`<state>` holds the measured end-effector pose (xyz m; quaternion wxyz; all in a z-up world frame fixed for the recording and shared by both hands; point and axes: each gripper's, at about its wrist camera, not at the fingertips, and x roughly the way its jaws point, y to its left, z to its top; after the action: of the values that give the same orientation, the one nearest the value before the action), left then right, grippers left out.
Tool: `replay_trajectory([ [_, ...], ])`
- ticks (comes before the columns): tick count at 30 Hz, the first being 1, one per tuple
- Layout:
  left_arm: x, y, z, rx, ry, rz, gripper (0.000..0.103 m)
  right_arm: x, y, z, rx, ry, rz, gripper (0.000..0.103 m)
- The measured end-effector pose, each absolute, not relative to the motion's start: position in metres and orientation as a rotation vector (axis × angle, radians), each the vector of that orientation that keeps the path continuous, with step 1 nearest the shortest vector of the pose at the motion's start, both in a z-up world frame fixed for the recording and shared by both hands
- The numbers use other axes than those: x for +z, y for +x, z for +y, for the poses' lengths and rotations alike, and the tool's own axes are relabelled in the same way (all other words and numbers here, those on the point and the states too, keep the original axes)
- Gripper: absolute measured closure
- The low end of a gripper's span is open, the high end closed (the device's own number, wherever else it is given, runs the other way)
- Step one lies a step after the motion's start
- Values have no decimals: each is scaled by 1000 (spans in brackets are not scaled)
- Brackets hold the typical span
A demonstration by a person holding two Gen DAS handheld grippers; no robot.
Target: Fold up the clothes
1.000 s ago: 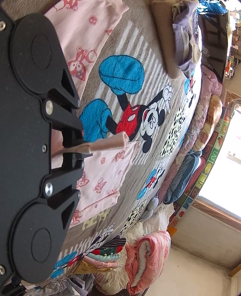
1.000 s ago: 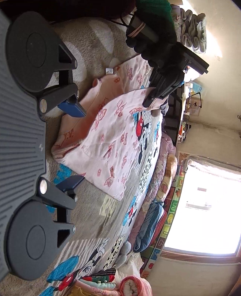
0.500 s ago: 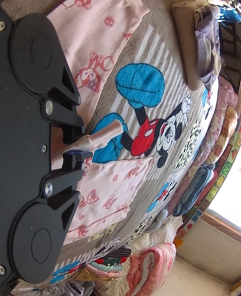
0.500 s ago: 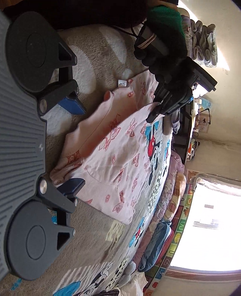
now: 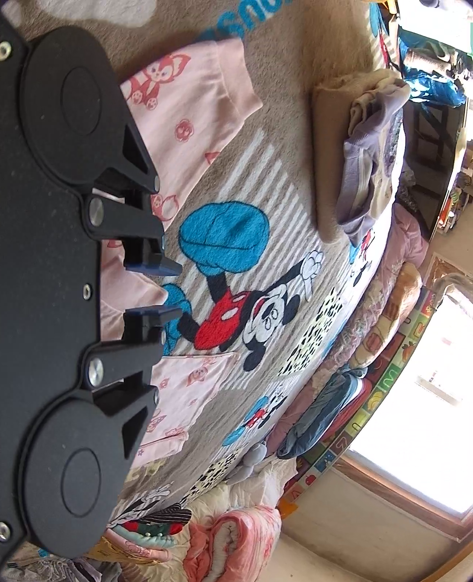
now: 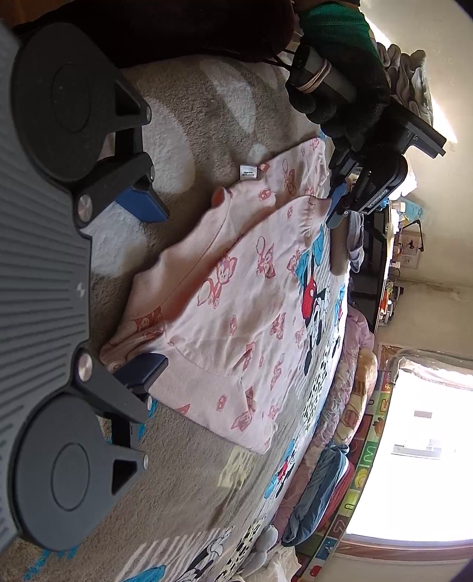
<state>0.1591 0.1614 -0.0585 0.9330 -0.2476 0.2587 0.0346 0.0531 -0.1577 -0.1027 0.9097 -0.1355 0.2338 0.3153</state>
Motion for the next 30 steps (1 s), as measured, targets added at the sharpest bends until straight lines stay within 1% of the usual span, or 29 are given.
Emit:
replay_trajectory([
  [2,-53,159,150,20,-467,533,90,-99,52,-158,649,-279,475,24],
  [6,-53,181,97,-166,-379,606,90,-94,52,-156,658,-275,434,24],
  [10,-62,218,45,-313,-386,683,90,-98,60,-152,693,-245,442,23],
  [14,-81,267,14,-379,-473,779,90,-102,65,-154,705,-210,460,23],
  [20,-101,310,-8,-388,-572,885,90,-105,74,-163,714,-123,492,22],
  [28,-111,316,-10,-398,-623,886,90,-106,81,-168,726,-74,515,22],
  [29,-107,315,-12,-391,-592,870,98,-105,82,-168,727,-70,517,22],
  [30,-101,313,-14,-382,-551,851,101,-105,82,-168,727,-68,519,22],
])
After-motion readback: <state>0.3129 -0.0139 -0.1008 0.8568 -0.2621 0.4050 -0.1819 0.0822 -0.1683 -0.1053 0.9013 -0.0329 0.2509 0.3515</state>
